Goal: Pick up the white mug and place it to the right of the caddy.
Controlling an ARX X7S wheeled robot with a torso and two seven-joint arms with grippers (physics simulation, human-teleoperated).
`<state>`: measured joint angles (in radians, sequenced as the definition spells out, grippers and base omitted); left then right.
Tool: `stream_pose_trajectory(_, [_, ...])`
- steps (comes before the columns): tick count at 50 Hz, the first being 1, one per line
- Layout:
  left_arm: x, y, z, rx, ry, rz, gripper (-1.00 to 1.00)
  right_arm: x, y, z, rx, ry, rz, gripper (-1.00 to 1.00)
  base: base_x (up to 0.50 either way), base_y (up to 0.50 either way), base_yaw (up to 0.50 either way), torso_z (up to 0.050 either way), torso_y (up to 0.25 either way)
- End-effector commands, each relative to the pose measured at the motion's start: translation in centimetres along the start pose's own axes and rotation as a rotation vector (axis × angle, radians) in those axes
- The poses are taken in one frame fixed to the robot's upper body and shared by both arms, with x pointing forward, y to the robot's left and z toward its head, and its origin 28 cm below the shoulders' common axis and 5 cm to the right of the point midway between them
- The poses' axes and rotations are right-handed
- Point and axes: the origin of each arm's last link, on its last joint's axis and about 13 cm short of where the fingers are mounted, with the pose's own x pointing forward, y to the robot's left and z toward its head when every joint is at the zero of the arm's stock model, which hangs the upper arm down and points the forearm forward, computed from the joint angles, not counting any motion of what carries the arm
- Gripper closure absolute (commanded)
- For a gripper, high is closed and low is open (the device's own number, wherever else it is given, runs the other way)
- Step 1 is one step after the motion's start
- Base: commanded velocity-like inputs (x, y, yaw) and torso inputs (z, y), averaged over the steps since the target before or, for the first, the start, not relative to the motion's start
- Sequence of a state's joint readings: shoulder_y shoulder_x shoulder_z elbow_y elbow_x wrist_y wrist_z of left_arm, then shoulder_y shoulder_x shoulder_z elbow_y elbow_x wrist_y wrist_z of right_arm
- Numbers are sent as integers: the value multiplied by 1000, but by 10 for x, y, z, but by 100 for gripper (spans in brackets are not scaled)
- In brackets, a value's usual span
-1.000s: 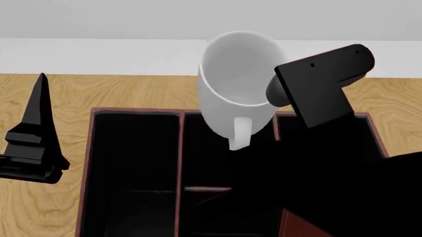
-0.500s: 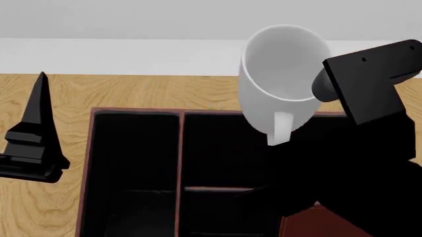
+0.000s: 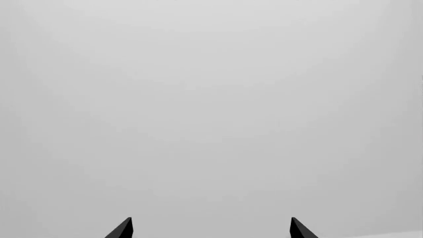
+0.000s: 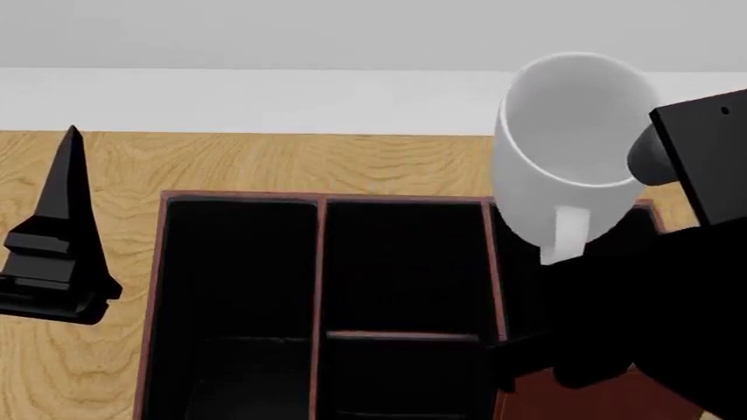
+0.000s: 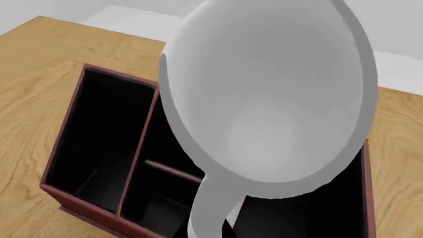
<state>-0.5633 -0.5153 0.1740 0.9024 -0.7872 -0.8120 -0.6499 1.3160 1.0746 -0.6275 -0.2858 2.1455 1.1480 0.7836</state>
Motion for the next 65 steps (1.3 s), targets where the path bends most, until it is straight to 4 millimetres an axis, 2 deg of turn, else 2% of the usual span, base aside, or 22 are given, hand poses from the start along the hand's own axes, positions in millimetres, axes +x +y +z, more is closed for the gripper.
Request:
stream_pose_trajectory(1, [-1, -1, 2, 0, -5, -1, -100, -9, -9, 2, 3, -10, -48, 100, 0, 0, 0, 0, 0])
stream_pose_trajectory(11, [0, -1, 0, -4, -2, -4, -100, -18, -15, 3, 15, -21, -73, 100, 0, 0, 0, 0, 1])
stream_pose_trajectory(65, [3, -2, -3, -2, 1, -6, -100, -34, -54, -2, 35, 12, -269, 100, 0, 0, 0, 0, 1])
